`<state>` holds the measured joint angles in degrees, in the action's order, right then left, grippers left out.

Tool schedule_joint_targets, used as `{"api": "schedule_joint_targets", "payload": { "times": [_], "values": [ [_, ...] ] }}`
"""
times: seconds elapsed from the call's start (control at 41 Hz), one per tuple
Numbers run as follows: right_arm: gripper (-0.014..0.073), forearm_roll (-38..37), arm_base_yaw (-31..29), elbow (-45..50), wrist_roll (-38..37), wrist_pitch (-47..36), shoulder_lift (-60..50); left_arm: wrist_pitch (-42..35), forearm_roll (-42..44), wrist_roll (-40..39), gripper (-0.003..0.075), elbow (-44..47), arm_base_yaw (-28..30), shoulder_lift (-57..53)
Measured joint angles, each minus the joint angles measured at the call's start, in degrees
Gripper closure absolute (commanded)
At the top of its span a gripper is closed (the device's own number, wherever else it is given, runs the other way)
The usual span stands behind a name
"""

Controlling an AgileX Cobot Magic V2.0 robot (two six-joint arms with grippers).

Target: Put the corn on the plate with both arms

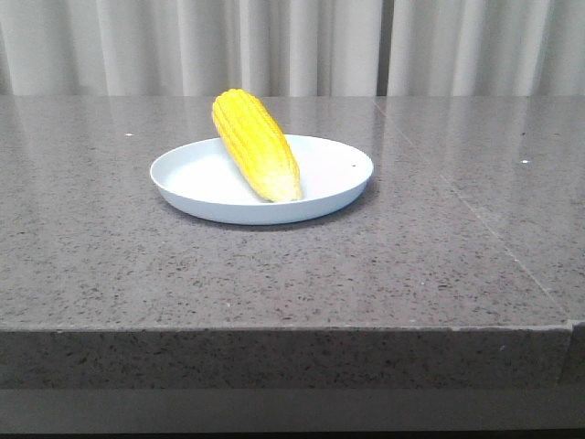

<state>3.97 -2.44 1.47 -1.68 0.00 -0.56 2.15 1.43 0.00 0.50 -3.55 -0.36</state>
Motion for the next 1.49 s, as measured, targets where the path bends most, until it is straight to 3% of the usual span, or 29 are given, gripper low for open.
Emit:
{"api": "schedule_joint_targets", "payload": {
  "times": [0.44, 1.489],
  "values": [
    [0.0661, -3.3, -0.2, 0.0, 0.0, 0.0, 0.0, 0.0, 0.0, 0.0, 0.0741, 0.0, 0.0, 0.0],
    [0.0661, -3.6, -0.2, 0.0, 0.1, -0.3, 0.0, 0.0, 0.0, 0.0, 0.0741, 0.0, 1.1, 0.0]
  ]
}}
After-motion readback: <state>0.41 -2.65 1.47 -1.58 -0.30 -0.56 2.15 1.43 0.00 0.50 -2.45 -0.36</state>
